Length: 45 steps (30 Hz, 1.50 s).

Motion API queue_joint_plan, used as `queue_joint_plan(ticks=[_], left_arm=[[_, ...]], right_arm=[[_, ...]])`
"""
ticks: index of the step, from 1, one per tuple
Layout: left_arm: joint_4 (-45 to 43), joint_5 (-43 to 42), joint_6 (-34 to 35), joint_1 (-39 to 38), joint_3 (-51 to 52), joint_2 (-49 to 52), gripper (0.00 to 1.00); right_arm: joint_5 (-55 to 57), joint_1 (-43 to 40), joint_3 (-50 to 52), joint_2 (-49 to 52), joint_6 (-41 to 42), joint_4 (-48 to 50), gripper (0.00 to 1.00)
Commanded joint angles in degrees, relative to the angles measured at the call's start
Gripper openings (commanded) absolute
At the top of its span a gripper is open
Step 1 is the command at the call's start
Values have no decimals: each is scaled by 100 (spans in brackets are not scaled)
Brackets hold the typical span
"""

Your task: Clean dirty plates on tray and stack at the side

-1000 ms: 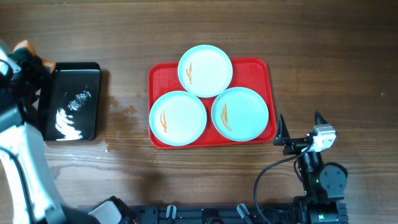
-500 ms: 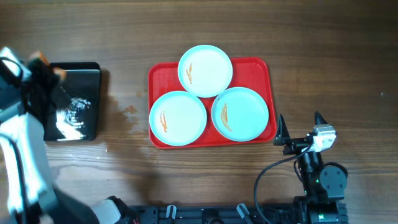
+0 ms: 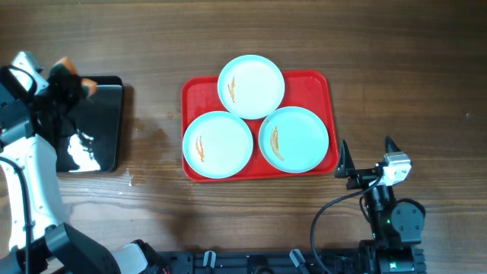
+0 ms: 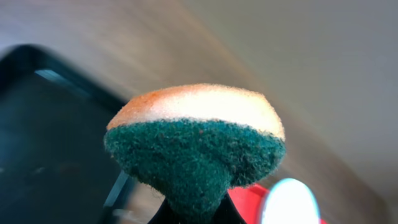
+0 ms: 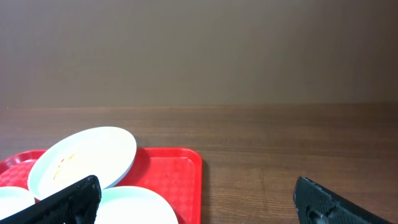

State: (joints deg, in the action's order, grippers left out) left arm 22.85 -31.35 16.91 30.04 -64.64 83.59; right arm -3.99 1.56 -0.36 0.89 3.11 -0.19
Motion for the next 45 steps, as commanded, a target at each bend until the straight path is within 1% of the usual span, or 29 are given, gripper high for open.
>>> queue_joint_plan(ticks=[1,5,9,13,16,19,21,22,25,26,27,29,30,31,34,36,39,41,42,45], left_arm=[[-286,-1058,177,-26,-74,-555,4],[-693,-1036,181,-26,-74,-1134,4],[-704,-1036,181,-33,-74,-1582,4],[-302,-1036,205,-122,-72,-1733,4],[173,-938,199,-358,-74,-1716,4],[667,-538,133,-702,-74,-1716,4],[955,-186,131,-938,-101,-1716,4],[1106,-11,107,-1080,-118,-1716,4],[1408,125,-20,-1528,-144,-1716,4],[1464,125,-20,-1652,-144,-1716,4],[1521,125,-17,-1779,-144,-1714,4],[1668,127,-17,-2026,-144,-1711,4],[1742,153,-17,-2149,-142,-1711,4],[1810,238,-15,-2284,-142,-1705,4],[1884,933,-15,-2789,-142,-1635,4],[1880,1423,-13,-3180,-142,-1532,4],[1834,1580,33,-3729,-142,-1355,4],[1759,1585,28,-4065,-142,-1248,4],[1681,1598,28,-4269,-142,-1176,4],[1596,1786,31,-4511,-142,-1060,4]], right_arm=[[83,-31,7,-46,-52,22,100],[83,-31,7,-46,-52,22,100],[83,-31,7,-46,-52,22,100],[83,-31,7,-46,-55,22,100],[83,-31,7,-46,-52,24,100],[83,-31,7,-46,-52,48,100],[-20,-31,7,-46,216,151,100],[-162,-31,7,-46,527,205,100],[-970,-31,7,-46,2310,267,100],[-1353,-31,7,-46,3296,254,100],[-1342,-31,7,-46,3960,323,100],[-1196,-31,7,-46,5755,525,100],[-1193,-31,4,-46,6290,682,100],[-1252,-31,7,-46,6450,964,100],[-1541,-31,4,-37,6111,2258,100],[-1534,-31,-50,24,6137,2846,100],[-1622,-31,-367,251,5998,2874,100],[-1902,-31,-702,568,5578,2771,100],[-2188,-31,-1110,994,5211,2535,100],[-2734,-31,-1902,1829,4570,2114,100]])
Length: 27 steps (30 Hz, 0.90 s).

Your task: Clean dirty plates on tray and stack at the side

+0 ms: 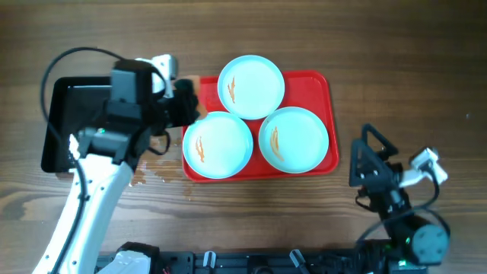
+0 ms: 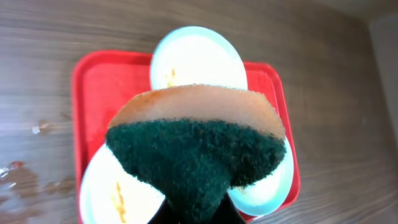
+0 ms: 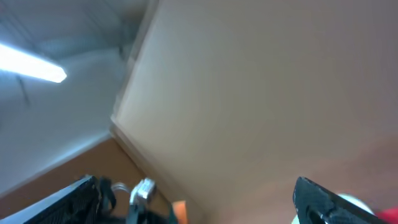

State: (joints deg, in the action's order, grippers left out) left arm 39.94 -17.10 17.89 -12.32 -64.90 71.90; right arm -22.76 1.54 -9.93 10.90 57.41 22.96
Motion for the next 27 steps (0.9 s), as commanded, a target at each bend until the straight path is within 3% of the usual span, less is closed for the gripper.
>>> queue_joint_plan(ticks=[1,3,8,11,14,20,24,27], left_arm=[[-118,411,-66,-321,-116,138,4],[-111,415,-44,-352,-116,179,4],[-116,413,42,-350,-116,216,4],[-109,413,42,-350,-116,223,4],[-122,417,39,-350,-109,227,4],[-428,417,44,-350,-87,391,4],[-435,413,81,-350,-87,627,4],[-315,411,463,-350,-87,796,4]], right_arm=[[-1213,-28,-1427,1298,-1248,-503,100],[-1683,-28,-2208,2000,-1808,-1154,100],[-2682,33,-4778,4092,-3954,-4356,100],[-2175,334,-6048,5123,-4959,-6019,100],[-1443,855,-6902,5934,-5370,-7018,100],[162,2028,-7383,7169,-5062,-7278,100],[-72,2310,-7383,7814,-4780,-7167,100],[-448,2376,-7377,8310,-3875,-7307,100]])
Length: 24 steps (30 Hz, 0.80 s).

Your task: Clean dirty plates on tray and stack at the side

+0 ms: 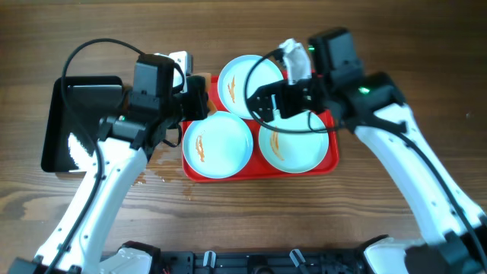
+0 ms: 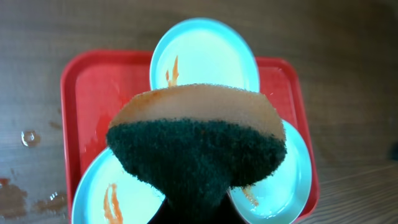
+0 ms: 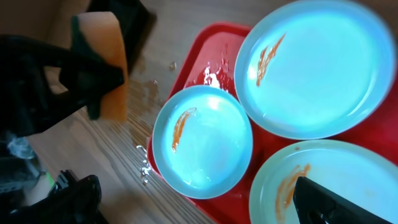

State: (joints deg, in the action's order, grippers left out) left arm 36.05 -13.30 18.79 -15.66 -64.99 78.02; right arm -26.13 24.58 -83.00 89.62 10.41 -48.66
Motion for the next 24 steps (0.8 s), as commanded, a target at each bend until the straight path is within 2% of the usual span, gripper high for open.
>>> queue_joint_plan(ticks=[1,6,13,16,20,24], left_arm=[[131,31,470,-15,-79,219,4],[544,52,612,-15,-79,236,4],[1268,1064,616,-13,-68,267,4],[1384,1062,667,-15,-68,267,4],[1399,1060,721,-15,-66,267,4],[1399,1060,719,-15,-63,267,4]], right_arm=[[-111,85,-52,564,940,-157,100],[-645,409,-24,1506,752,-234,100],[-527,868,-24,2184,765,160,100],[-74,896,-24,2212,925,251,100],[1445,894,-22,2232,1838,107,100],[1676,894,-17,2247,1908,306,100]])
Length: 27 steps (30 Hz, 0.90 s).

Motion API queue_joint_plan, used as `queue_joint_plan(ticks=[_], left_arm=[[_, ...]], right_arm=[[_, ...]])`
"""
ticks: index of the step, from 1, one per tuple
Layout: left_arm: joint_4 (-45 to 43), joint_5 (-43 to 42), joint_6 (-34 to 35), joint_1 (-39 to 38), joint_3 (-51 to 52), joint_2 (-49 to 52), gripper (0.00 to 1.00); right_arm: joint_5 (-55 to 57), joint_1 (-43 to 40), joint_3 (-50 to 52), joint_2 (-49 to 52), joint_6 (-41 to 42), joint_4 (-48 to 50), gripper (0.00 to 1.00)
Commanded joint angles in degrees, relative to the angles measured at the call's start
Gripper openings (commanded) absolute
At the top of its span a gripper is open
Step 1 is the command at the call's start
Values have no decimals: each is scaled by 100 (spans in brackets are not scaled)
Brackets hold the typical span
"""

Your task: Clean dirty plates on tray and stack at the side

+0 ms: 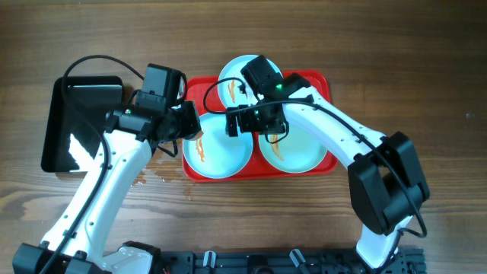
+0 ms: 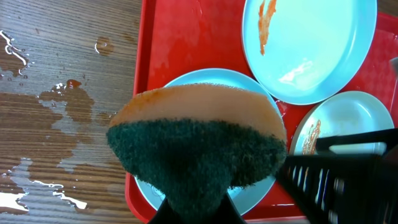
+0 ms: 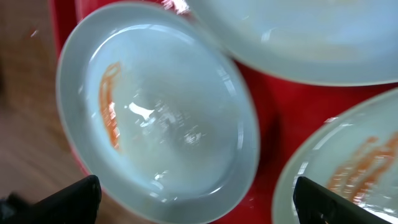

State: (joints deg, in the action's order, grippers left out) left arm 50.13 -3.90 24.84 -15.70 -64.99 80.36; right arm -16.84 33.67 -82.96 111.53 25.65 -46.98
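Note:
Three light blue plates smeared with orange sauce lie on a red tray (image 1: 321, 82): a near-left plate (image 1: 221, 148), a far plate (image 1: 234, 74) and a near-right plate (image 1: 303, 148). My left gripper (image 1: 185, 122) is shut on an orange and green sponge (image 2: 196, 140), held above the left part of the near-left plate (image 2: 205, 79). My right gripper (image 1: 245, 122) hangs open just over that plate's right edge. In the right wrist view the near-left plate (image 3: 155, 106) fills the space between the open fingers (image 3: 68, 198).
A black tray (image 1: 76, 114) lies at the left of the wooden table. Water drops (image 1: 152, 164) wet the wood between it and the red tray. The right arm crosses over the far plate and the near-right plate.
My right gripper has moved left and down from the tray's middle to the near-left plate's right edge. My left gripper with the sponge has come down closer over that plate.
My left gripper held the sponge over the black tray while my right gripper rested open at the near right. Then the sponge was at the red tray's left edge and the right arm was raised. Now both grippers are over the near-left plate.

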Motion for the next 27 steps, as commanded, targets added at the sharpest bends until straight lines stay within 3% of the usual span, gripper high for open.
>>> queue_joint_plan(ticks=[1,5,7,9,10,13,18,27], left_arm=[[-11,120,114,-11,-63,33,4],[-11,120,114,-11,-63,33,4],[-9,120,114,-11,-63,33,4],[-9,118,116,-11,-63,33,4],[-9,118,116,-11,-63,33,4],[-2,116,116,-11,-63,33,4],[9,44,116,-11,-63,33,4],[9,33,116,-11,-63,33,4]], right_arm=[[745,-15,-20,57,361,208,100],[748,-15,-17,59,63,439,100],[748,-15,-17,68,66,560,72],[846,-15,-17,92,55,667,53],[960,-15,-17,103,24,686,51],[1244,-15,-17,153,-2,660,50],[1235,-13,11,293,-20,612,66],[568,-11,15,627,-470,702,54]])
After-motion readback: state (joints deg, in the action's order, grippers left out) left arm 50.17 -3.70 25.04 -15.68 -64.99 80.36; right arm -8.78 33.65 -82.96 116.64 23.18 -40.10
